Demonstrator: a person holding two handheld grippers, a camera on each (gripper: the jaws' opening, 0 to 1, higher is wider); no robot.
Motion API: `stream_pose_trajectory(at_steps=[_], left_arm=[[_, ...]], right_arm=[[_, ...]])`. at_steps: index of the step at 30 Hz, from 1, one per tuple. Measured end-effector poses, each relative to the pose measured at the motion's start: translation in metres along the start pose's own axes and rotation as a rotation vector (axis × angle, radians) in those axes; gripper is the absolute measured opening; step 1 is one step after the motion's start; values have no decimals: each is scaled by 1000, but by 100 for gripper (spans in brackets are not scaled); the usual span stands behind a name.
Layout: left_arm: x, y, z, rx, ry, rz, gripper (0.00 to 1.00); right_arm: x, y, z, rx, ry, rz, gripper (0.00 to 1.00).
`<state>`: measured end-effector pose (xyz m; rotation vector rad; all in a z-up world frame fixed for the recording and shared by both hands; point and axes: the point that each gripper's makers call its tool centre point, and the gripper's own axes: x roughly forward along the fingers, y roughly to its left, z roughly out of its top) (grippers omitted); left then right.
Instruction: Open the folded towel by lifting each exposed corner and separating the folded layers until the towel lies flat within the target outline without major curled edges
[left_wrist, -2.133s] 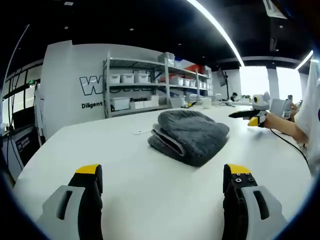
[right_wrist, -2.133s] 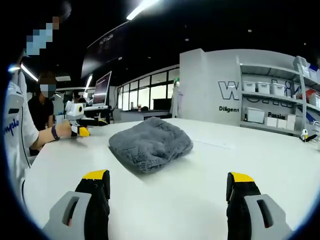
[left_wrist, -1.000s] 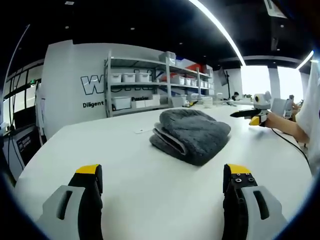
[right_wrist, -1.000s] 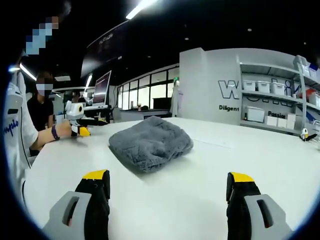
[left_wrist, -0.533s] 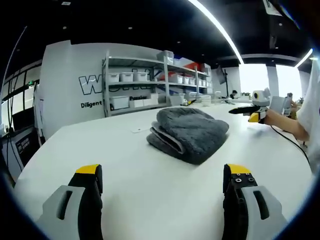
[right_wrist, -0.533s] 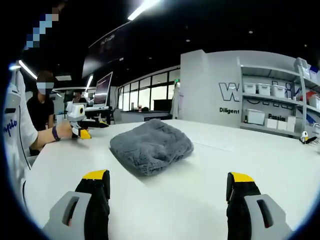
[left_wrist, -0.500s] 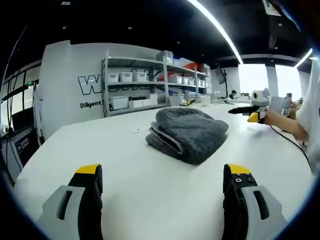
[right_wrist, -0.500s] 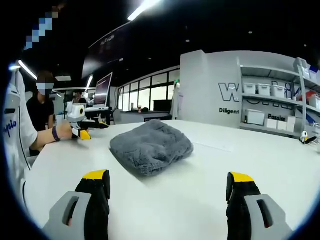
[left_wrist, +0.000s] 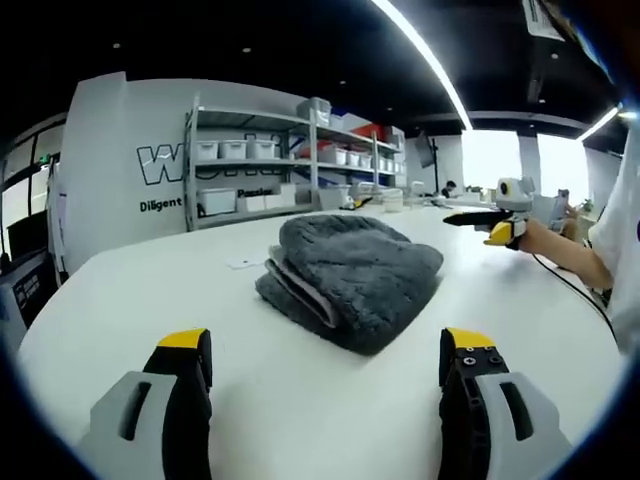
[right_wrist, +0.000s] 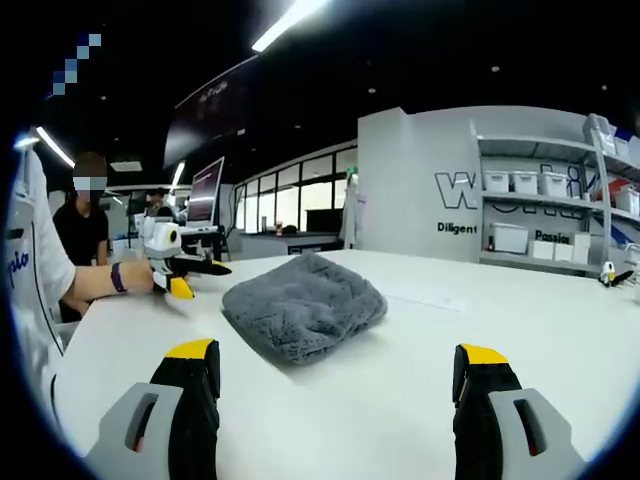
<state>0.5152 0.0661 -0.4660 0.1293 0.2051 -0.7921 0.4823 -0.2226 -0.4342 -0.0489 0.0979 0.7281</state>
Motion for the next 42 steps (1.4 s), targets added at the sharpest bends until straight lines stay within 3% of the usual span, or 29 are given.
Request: stream_pose_trajectory(at_steps=[4, 9, 13, 20, 29, 35, 42], left_arm=[[23, -11, -6, 16, 46, -52, 84], [42, -26, -5, 26, 55, -101, 72], [49, -40, 2, 10, 35, -144, 58], [49, -53, 9, -18, 24, -161, 54], [46, -125, 9, 20, 45, -333, 53], [55, -176, 11, 57, 54, -453, 54], [71, -205, 17, 78, 55, -514, 54]], right_arm=[[-1, 0, 4, 3, -11, -2, 99], [-2, 0, 8, 7, -26, -3, 99], [-3, 1, 11, 8, -34, -3, 99], [-4, 1, 14, 12, -45, -4, 99], [-4, 0, 14, 21, -45, -10, 99], [-4, -2, 13, 32, -45, -14, 99], [-6, -3, 15, 34, -50, -17, 99]])
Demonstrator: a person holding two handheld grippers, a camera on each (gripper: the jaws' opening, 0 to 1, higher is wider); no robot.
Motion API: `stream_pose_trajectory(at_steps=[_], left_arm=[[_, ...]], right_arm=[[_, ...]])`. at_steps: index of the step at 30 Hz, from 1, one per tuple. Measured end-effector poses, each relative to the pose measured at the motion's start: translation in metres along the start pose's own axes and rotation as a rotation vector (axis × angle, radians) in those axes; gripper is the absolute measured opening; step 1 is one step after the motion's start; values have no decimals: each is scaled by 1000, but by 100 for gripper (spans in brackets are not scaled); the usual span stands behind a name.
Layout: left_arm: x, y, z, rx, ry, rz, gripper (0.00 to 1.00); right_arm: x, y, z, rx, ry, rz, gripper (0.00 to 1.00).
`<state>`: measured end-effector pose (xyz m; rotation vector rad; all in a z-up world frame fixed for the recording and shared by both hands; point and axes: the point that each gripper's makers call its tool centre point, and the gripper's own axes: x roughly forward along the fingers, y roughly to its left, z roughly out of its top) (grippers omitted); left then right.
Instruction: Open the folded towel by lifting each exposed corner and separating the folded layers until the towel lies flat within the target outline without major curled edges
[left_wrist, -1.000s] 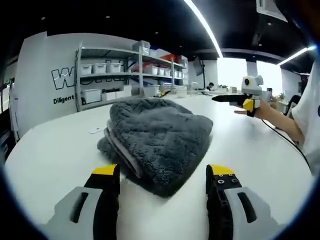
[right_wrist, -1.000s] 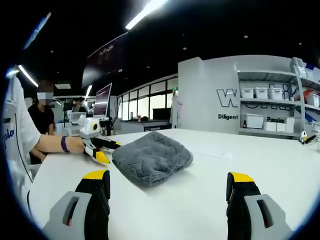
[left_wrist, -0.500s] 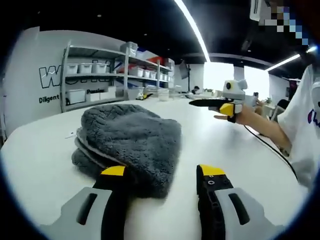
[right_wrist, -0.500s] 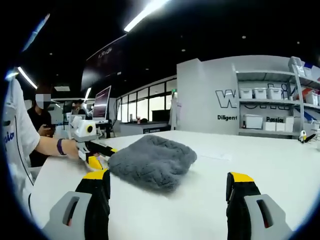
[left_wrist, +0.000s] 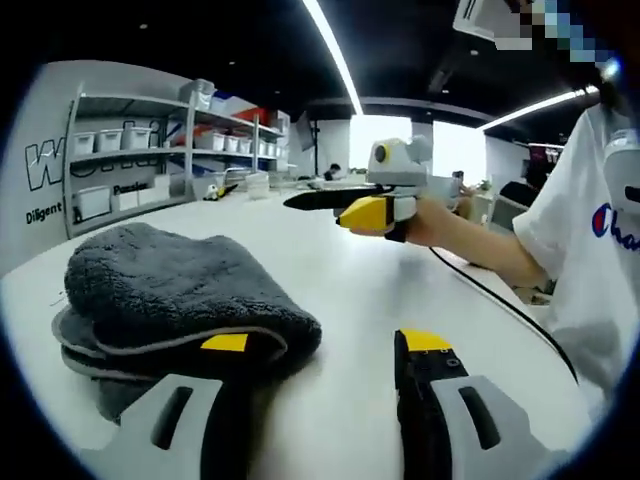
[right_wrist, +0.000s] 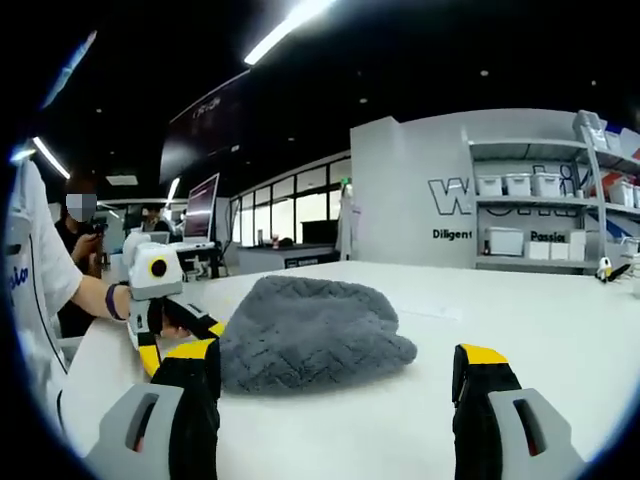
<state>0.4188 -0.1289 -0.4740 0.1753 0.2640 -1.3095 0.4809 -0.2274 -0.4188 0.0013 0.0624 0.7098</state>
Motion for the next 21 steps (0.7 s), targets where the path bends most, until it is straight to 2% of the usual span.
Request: stream_pose_trajectory(at_steps=[12, 16, 17, 21], left_arm=[[53, -6, 15, 3, 9, -6, 54], [68, 7, 19, 21, 19, -5, 55], [73, -1, 19, 34, 24, -2, 56], [90, -3, 24, 54, 31, -2, 58]], right_arm=[[-7, -6, 11, 25, -48, -20, 98], [-12, -16, 18, 65, -94, -54, 98], [-14, -19, 20, 81, -109, -63, 98], [-22, -28, 26, 154, -161, -76, 98]])
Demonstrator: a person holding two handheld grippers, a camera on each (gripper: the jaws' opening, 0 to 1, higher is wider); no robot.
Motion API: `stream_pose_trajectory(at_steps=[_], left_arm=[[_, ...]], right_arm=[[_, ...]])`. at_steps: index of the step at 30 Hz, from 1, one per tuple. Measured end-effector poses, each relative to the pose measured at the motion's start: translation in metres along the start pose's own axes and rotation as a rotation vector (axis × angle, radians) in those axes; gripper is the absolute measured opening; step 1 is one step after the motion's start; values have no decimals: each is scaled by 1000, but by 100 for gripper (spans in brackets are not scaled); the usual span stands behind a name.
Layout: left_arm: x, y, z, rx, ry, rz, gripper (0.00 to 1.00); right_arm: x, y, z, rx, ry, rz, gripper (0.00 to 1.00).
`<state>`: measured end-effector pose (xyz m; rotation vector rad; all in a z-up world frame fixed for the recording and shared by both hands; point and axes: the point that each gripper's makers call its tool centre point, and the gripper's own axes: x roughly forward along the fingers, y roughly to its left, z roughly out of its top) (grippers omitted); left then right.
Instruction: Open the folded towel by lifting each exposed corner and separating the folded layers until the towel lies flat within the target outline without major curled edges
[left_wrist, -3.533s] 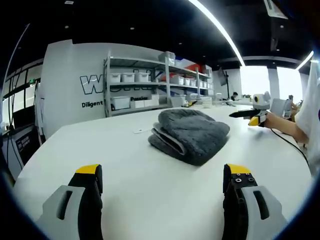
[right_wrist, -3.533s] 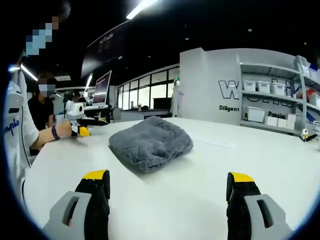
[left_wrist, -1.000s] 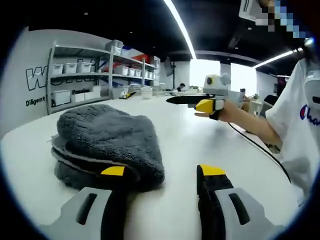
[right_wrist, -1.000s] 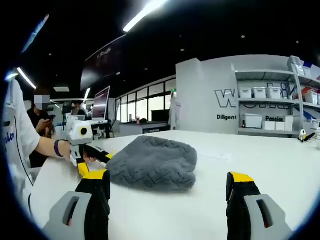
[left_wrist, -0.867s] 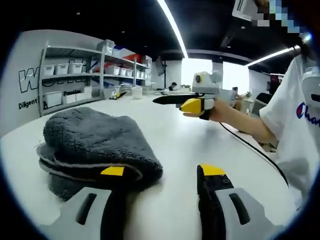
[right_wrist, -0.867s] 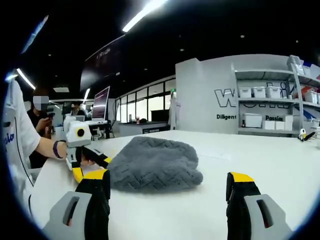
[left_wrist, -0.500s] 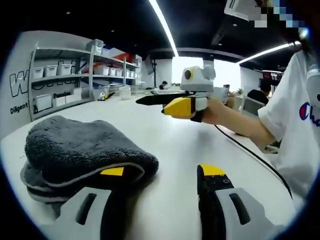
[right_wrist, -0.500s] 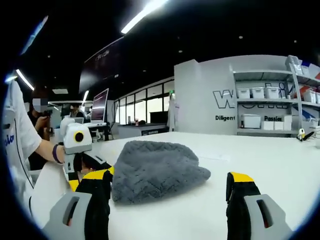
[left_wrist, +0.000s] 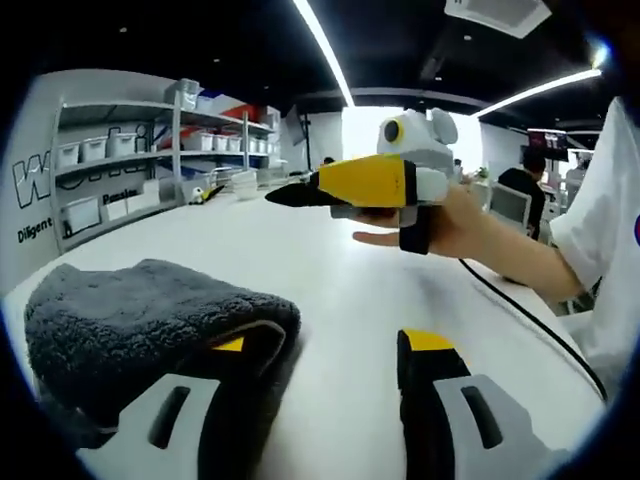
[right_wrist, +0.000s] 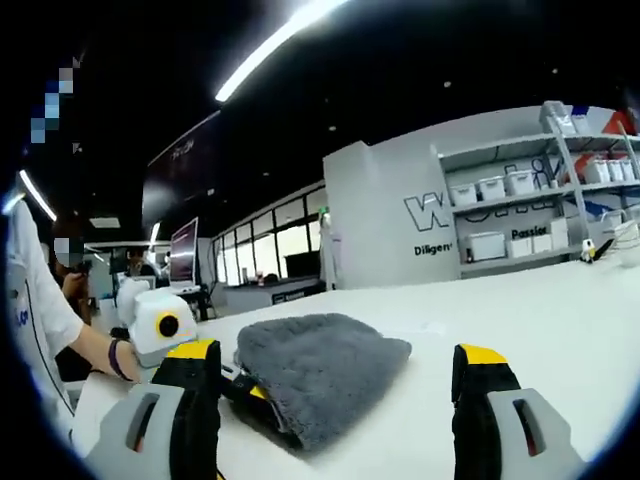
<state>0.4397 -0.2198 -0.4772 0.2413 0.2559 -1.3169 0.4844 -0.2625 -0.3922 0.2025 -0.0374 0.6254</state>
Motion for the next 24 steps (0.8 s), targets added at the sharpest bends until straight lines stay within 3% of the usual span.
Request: stream_pose_trajectory(at_steps=[6, 10, 15, 20, 24], left_arm=[[17, 1, 9, -8, -9, 8, 58], [12, -3, 11, -20, -24, 0, 60], [-11, -9, 6, -21, -22, -13, 63], [-46, -3, -2, -41, -39, -22, 64], [-88, 6, -10, -72, -60, 11, 68]], right_arm=[[-2, -9, -2, 27, -2, -27, 98], [-2, -13, -4, 28, 4, -42, 98], [-3, -17, -5, 33, 2, -58, 98], [-3, -20, -7, 30, 7, -71, 98], [-2, -20, -10, 28, 15, -75, 98]])
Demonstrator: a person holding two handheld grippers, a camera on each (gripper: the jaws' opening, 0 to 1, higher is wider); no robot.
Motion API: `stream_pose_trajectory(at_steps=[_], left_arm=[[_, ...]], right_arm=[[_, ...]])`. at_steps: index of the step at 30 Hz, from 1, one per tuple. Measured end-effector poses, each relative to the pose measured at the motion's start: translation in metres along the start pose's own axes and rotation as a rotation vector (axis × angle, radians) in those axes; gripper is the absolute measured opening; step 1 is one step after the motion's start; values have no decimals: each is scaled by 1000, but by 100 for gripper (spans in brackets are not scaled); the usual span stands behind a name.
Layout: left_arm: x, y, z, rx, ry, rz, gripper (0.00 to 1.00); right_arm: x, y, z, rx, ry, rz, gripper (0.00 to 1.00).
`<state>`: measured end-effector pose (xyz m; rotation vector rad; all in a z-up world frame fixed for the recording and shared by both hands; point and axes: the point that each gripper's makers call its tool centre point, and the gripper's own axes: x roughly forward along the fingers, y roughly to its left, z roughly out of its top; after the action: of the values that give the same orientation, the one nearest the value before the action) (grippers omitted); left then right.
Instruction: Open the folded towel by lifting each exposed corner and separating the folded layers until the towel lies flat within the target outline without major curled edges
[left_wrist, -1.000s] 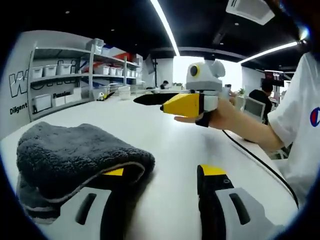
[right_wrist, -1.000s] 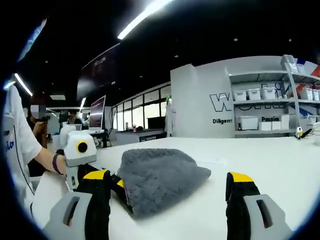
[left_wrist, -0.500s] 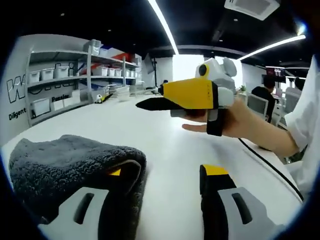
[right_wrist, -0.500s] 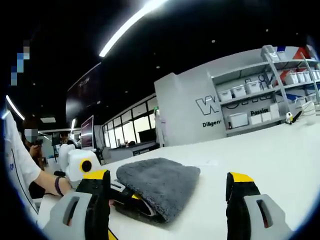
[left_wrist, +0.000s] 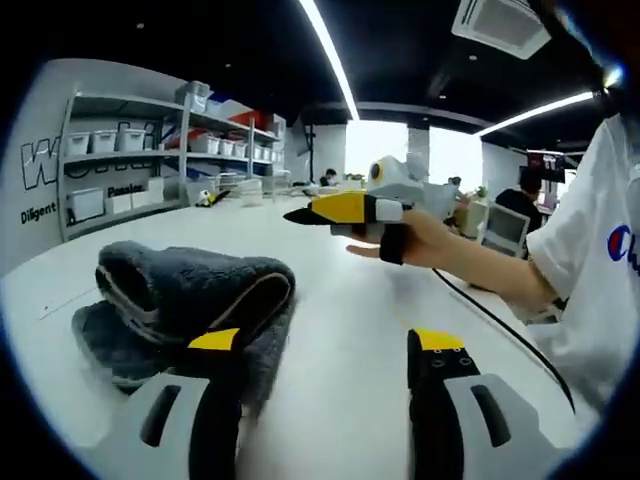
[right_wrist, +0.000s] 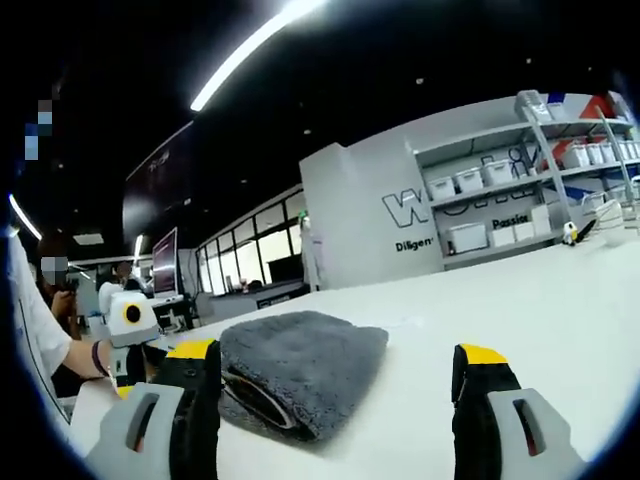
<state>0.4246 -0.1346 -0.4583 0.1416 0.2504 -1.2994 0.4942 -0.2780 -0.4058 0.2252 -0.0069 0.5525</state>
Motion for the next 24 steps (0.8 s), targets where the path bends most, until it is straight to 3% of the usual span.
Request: stream_pose_trajectory(at_steps=[3, 6, 10, 17, 24], left_arm=[[-25, 22, -4, -10, -1, 83, 75], [-56, 55, -8, 32, -11, 190, 79], [-84, 82, -10, 22, -16, 276, 89], [-112, 104, -20, 15, -44, 370, 99], [-121, 113, -40, -38, -9, 384, 99]], right_arm=[[1, 0, -2, -6, 10, -1, 98], [3, 0, -6, -14, 25, 1, 98], [4, -2, -10, -19, 39, -2, 98], [5, -1, -17, -30, 60, -5, 98], [9, -2, -32, -71, 113, -15, 98]])
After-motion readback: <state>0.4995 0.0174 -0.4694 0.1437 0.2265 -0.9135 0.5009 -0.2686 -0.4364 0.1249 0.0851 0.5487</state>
